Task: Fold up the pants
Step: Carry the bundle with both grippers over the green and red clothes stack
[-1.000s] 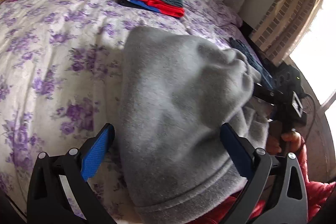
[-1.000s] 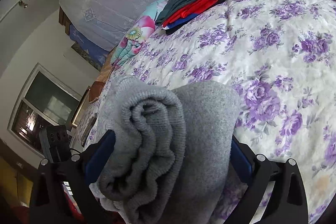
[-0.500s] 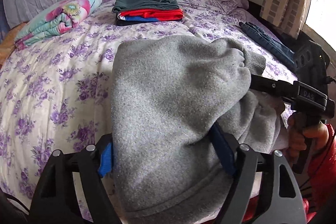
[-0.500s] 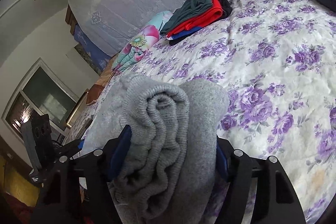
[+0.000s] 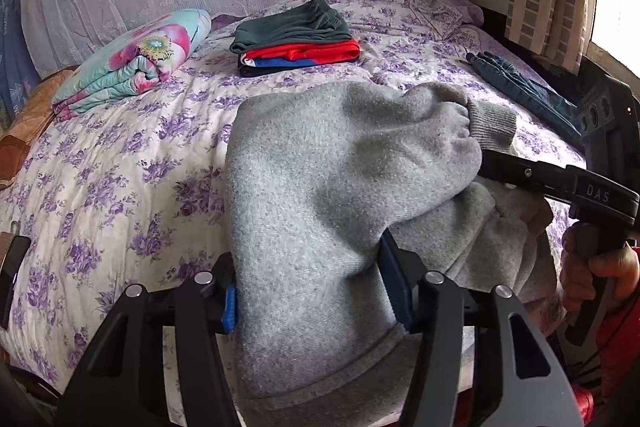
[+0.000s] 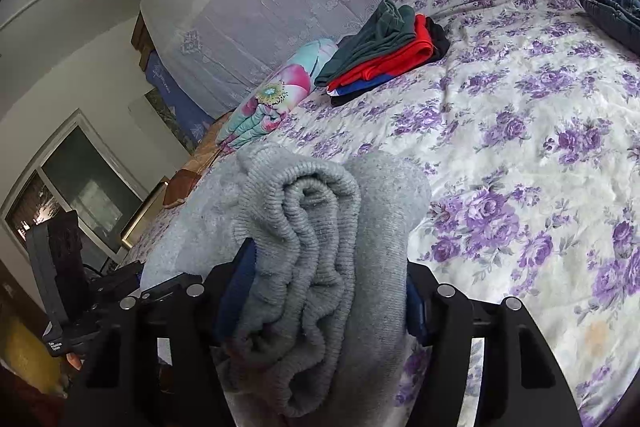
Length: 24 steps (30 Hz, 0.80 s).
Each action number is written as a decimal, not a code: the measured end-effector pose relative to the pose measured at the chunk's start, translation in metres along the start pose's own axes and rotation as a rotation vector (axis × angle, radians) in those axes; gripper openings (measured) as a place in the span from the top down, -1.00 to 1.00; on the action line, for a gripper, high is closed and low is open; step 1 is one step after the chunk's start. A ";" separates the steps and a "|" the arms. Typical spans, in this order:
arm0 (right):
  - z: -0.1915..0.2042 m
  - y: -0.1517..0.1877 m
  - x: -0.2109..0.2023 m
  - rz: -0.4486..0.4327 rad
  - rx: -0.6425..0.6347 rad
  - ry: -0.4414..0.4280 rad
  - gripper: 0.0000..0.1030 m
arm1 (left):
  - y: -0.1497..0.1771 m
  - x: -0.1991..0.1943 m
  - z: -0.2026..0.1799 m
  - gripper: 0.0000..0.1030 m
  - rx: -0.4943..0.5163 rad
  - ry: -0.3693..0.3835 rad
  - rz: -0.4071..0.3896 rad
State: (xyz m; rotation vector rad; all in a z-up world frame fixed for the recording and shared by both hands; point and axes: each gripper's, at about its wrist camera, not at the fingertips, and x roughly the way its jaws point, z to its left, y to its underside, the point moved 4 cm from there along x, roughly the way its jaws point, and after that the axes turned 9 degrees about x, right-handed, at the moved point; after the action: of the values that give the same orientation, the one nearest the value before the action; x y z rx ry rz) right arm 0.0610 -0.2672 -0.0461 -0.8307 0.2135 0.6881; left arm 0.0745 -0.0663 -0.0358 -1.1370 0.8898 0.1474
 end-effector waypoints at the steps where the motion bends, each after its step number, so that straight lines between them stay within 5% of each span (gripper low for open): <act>1: 0.003 -0.002 -0.001 -0.005 -0.004 -0.003 -0.24 | -0.002 -0.002 0.000 -0.03 0.004 -0.007 -0.006; 10: 0.036 -0.050 -0.006 -0.074 -0.071 -0.039 -0.22 | -0.046 -0.023 0.015 0.00 0.035 -0.077 -0.105; 24: 0.071 -0.174 0.028 -0.178 -0.130 -0.043 -0.20 | -0.160 -0.003 0.056 0.01 0.047 -0.161 -0.201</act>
State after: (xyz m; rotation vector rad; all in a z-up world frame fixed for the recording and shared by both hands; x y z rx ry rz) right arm 0.1871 -0.2841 0.0951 -0.9456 0.0554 0.5556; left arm 0.1863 -0.0904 0.0892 -1.1471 0.6296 0.0522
